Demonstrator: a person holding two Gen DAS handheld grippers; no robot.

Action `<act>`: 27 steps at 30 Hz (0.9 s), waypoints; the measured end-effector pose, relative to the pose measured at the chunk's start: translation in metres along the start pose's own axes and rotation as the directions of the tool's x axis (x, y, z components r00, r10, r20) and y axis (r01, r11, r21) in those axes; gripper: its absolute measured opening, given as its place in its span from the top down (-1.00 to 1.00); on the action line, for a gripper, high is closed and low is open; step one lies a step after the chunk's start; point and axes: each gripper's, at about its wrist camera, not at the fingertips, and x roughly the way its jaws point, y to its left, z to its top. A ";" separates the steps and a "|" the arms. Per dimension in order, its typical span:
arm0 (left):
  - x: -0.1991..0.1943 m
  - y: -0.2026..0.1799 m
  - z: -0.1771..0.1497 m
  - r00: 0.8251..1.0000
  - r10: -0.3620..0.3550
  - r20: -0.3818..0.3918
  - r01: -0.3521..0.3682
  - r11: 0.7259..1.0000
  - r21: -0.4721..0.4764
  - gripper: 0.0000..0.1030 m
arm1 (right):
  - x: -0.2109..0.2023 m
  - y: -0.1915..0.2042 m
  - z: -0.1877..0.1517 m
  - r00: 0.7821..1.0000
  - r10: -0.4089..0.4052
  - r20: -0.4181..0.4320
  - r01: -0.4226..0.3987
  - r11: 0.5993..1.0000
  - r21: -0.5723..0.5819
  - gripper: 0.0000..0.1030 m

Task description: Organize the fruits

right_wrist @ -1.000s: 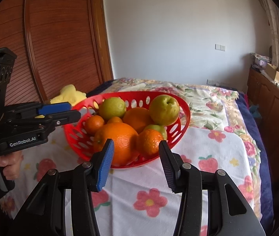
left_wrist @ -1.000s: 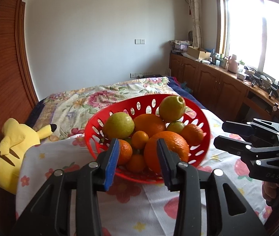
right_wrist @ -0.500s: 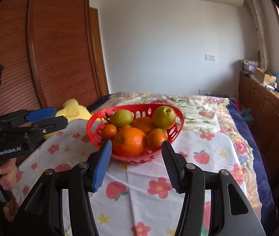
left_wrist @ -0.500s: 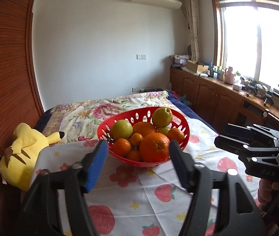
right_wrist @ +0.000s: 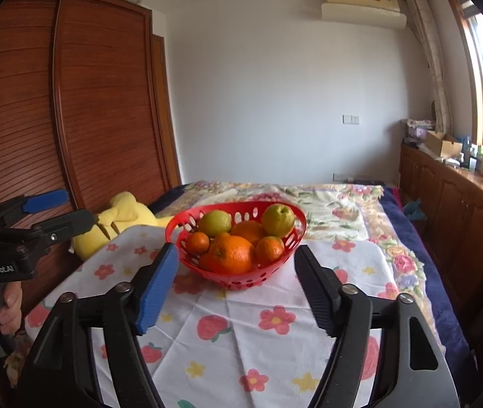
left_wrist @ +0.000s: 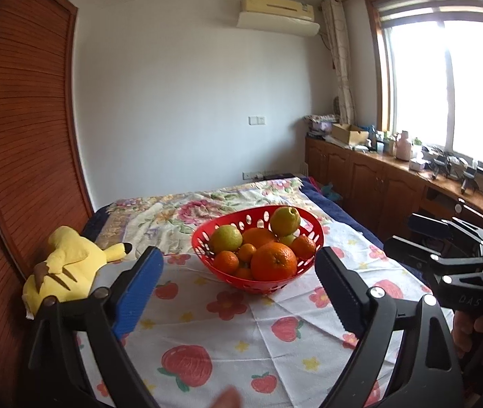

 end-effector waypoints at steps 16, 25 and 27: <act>-0.023 0.004 -0.027 0.999 0.049 -0.014 -0.049 0.997 -0.055 -0.78 | -0.025 0.009 -0.012 0.997 -0.075 0.030 0.074 0.997 0.017 -0.57; -0.022 0.005 -0.032 0.998 0.061 -0.023 -0.062 0.997 -0.053 -0.78 | -0.030 0.013 -0.016 0.996 -0.087 0.031 0.087 0.996 0.006 -0.57; -0.021 0.005 -0.033 0.997 0.066 -0.025 -0.067 0.996 -0.053 -0.78 | -0.030 0.013 -0.015 0.995 -0.090 0.031 0.090 0.996 0.005 -0.57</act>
